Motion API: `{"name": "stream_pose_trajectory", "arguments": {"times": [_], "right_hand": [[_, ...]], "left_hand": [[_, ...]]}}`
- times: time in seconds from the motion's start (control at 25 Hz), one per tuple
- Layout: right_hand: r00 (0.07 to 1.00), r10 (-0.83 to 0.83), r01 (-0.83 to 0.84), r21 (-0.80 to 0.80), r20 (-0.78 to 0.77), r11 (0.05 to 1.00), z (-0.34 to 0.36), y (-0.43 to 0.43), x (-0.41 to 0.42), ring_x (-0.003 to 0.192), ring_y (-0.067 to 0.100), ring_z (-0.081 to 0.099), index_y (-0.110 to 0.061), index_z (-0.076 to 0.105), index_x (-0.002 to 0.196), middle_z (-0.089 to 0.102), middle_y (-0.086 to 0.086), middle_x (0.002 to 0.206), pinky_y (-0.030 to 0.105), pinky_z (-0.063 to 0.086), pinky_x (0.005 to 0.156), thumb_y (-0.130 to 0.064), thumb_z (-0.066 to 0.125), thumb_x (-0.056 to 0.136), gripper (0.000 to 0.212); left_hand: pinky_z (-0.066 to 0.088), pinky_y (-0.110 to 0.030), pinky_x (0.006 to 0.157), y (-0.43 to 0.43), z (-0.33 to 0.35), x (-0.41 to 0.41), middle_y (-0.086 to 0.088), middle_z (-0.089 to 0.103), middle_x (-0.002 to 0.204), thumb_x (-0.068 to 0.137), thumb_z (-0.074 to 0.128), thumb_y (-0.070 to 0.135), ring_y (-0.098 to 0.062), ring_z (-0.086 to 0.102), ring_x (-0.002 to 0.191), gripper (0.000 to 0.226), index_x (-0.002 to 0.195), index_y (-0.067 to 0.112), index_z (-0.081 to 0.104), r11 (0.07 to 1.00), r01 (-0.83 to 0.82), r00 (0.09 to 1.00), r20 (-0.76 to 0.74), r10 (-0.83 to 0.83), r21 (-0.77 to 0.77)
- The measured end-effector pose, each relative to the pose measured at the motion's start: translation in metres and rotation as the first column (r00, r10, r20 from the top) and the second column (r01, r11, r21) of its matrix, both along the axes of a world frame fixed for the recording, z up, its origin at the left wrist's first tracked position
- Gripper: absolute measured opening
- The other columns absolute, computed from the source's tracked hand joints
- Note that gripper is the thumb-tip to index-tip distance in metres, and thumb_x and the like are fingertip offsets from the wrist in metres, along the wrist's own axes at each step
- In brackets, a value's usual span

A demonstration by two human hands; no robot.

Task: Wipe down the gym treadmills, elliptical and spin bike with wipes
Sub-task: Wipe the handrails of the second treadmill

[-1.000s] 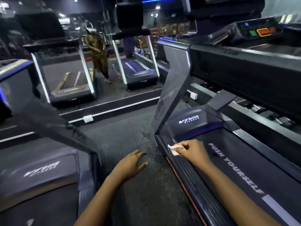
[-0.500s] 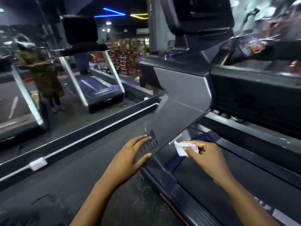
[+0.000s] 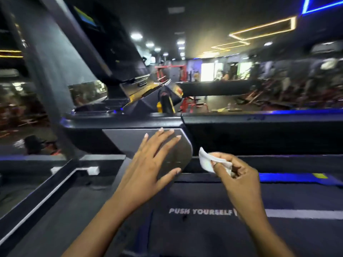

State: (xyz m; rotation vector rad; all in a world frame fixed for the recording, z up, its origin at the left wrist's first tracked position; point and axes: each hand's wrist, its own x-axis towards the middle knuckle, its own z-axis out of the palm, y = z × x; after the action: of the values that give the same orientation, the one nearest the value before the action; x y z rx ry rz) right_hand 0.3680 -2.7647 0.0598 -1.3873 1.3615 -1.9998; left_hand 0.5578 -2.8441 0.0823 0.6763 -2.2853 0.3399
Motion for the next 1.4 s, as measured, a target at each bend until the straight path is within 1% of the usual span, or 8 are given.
{"name": "stream_pose_trajectory", "arguments": {"times": [0.24, 0.36, 0.56, 0.8, 0.92, 1.04, 1.2, 1.4], "right_hand": [[0.917, -0.372, 0.334, -0.234, -0.145, 0.913, 0.049, -0.024, -0.005, 0.092, -0.009, 0.061, -0.024, 0.071, 0.1, 0.069, -0.017, 0.098, 0.006, 0.043, 0.08, 0.011, 0.055, 0.081, 0.043], [0.712, -0.554, 0.387, -0.418, -0.431, 0.822, 0.054, -0.058, 0.006, 0.109, 0.005, 0.058, -0.007, 0.068, 0.11, 0.067, 0.002, 0.113, 0.013, 0.038, 0.099, 0.007, 0.046, 0.078, 0.041], [0.349, -0.55, 0.271, -0.48, -0.759, 0.834, 0.019, -0.094, 0.01, 0.122, 0.023, 0.052, 0.003, 0.059, 0.12, 0.058, 0.013, 0.127, 0.028, 0.034, 0.108, 0.001, 0.037, 0.095, 0.034], [0.335, -0.679, 0.44, -0.529, -0.653, 0.726, 0.008, -0.076, -0.05, 0.125, 0.021, 0.048, 0.003, 0.057, 0.122, 0.055, 0.012, 0.129, 0.032, 0.037, 0.107, 0.0, 0.017, 0.101, 0.046], [0.387, -0.732, 0.59, -0.46, -0.56, 0.663, 0.018, -0.063, -0.068, 0.123, 0.016, 0.048, 0.0, 0.057, 0.123, 0.056, 0.008, 0.128, 0.025, 0.03, 0.11, 0.025, 0.034, 0.074, 0.059], [0.412, -0.612, 0.468, -0.42, -0.675, 0.778, 0.043, -0.078, -0.033, 0.118, 0.016, 0.052, -0.003, 0.059, 0.123, 0.06, 0.008, 0.124, 0.027, 0.031, 0.109, 0.015, 0.033, 0.066, 0.065], [0.239, -0.469, 0.361, -0.371, -0.85, 0.856, 0.063, -0.095, -0.008, 0.105, 0.021, 0.063, -0.007, 0.065, 0.112, 0.067, 0.007, 0.112, 0.03, 0.048, 0.09, -0.009, 0.036, 0.076, 0.046], [0.309, -0.294, 0.487, -0.115, -0.904, 0.866, 0.067, -0.072, -0.057, 0.128, 0.024, 0.046, -0.01, 0.053, 0.13, 0.053, 0.006, 0.134, 0.035, 0.039, 0.102, 0.001, 0.043, 0.086, 0.047]], "left_hand": [[0.014, -0.051, 0.113, -0.069, 0.046, -0.022, -0.004, 0.037, 0.148, 0.068, 0.049, 0.069, -0.022, 0.025, 0.14, 0.094, 0.147, 0.025, 0.02, 0.994, -0.046, 0.993, 0.107, 0.057, -0.102], [0.017, -0.054, 0.113, -0.085, 0.04, -0.023, -0.006, 0.044, 0.144, 0.052, 0.065, 0.074, -0.025, 0.036, 0.136, 0.117, 0.147, 0.02, 0.022, 0.983, -0.105, 0.963, 0.229, 0.138, -0.151], [0.02, -0.046, 0.109, -0.089, 0.037, -0.025, -0.005, 0.054, 0.136, 0.04, 0.077, 0.07, -0.025, 0.049, 0.127, 0.126, 0.144, 0.019, 0.029, 0.971, -0.103, 0.969, 0.201, 0.147, -0.216], [0.012, -0.044, 0.113, -0.091, 0.034, -0.026, -0.005, 0.054, 0.134, 0.043, 0.074, 0.071, -0.021, 0.04, 0.128, 0.122, 0.144, 0.019, 0.032, 0.968, -0.101, 0.97, 0.193, 0.147, -0.229], [0.01, -0.044, 0.114, -0.092, 0.033, -0.026, -0.005, 0.054, 0.134, 0.042, 0.073, 0.071, -0.02, 0.038, 0.127, 0.121, 0.143, 0.018, 0.032, 0.971, -0.099, 0.971, 0.192, 0.142, -0.217], [0.01, -0.045, 0.114, -0.091, 0.033, -0.026, -0.006, 0.055, 0.134, 0.044, 0.068, 0.072, -0.02, 0.038, 0.126, 0.117, 0.142, 0.018, 0.033, 0.973, -0.099, 0.97, 0.196, 0.142, -0.21], [0.01, -0.044, 0.114, -0.091, 0.034, -0.026, -0.006, 0.054, 0.135, 0.042, 0.071, 0.071, -0.021, 0.038, 0.127, 0.119, 0.142, 0.017, 0.035, 0.971, -0.085, 0.971, 0.202, 0.131, -0.221], [0.01, -0.044, 0.114, -0.093, 0.033, -0.026, -0.004, 0.053, 0.136, 0.043, 0.07, 0.071, -0.021, 0.041, 0.128, 0.117, 0.142, 0.017, 0.038, 0.976, -0.078, 0.972, 0.203, 0.12, -0.201]]}}
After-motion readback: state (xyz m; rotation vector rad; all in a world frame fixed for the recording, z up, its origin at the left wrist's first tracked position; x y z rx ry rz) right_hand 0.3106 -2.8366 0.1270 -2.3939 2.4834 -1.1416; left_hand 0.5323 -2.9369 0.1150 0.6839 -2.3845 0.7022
